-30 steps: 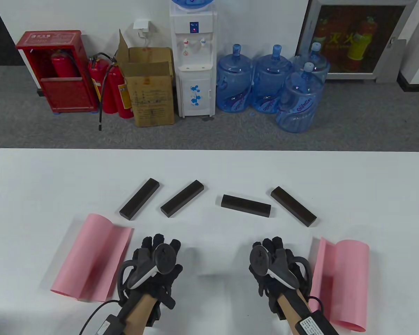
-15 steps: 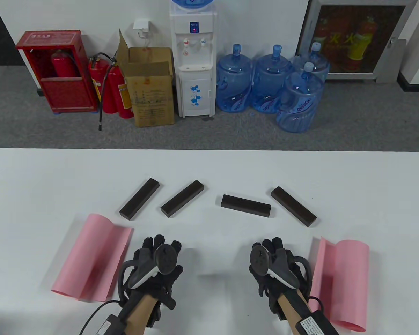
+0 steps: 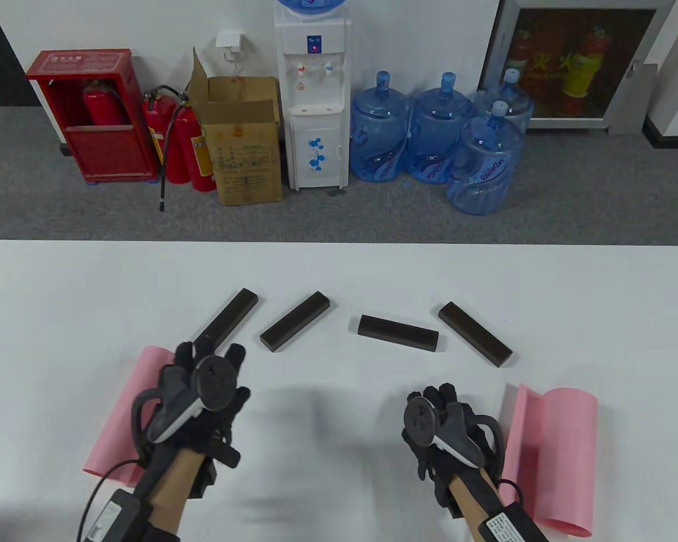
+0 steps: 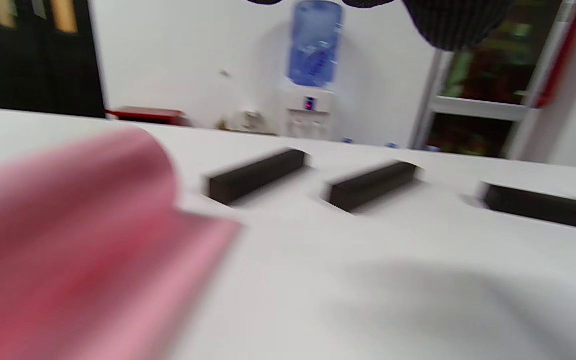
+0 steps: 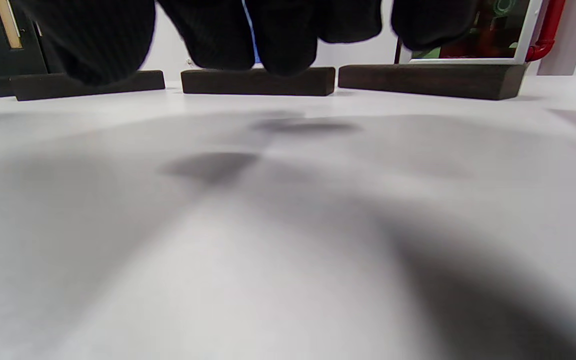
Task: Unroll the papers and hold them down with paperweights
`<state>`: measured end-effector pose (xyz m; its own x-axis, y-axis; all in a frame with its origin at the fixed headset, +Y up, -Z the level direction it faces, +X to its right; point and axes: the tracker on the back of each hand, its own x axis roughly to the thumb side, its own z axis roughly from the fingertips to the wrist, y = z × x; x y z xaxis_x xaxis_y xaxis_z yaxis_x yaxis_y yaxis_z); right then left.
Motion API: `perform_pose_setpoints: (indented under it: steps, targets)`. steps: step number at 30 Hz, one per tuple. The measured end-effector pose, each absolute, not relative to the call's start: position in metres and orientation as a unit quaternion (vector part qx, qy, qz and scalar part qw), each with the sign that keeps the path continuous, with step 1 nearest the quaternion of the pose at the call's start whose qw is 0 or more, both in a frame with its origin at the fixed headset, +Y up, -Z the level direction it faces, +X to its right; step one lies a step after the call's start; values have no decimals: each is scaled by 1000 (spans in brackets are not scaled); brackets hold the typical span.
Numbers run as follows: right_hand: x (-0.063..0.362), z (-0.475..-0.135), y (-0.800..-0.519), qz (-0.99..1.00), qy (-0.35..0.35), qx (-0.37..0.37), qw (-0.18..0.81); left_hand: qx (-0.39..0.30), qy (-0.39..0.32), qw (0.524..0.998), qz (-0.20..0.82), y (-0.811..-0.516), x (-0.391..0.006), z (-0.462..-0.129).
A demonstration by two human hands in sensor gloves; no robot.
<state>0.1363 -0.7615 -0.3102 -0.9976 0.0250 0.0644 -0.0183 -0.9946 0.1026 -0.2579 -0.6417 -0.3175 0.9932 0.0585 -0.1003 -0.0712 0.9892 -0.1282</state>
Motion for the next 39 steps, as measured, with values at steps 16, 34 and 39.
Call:
perform_pose_setpoints:
  steps: [16, 34, 39]
  targets:
    - [135, -310, -763, 998, 55, 34, 4, -163, 250, 951, 80, -730, -397, -320]
    - [132, -309, -763, 997, 58, 44, 5, -150, 142, 975, 82, -738, -335, -324]
    - [131, -309, -764, 997, 57, 47, 5, -114, 97, 974, 172, -708, -314, -313]
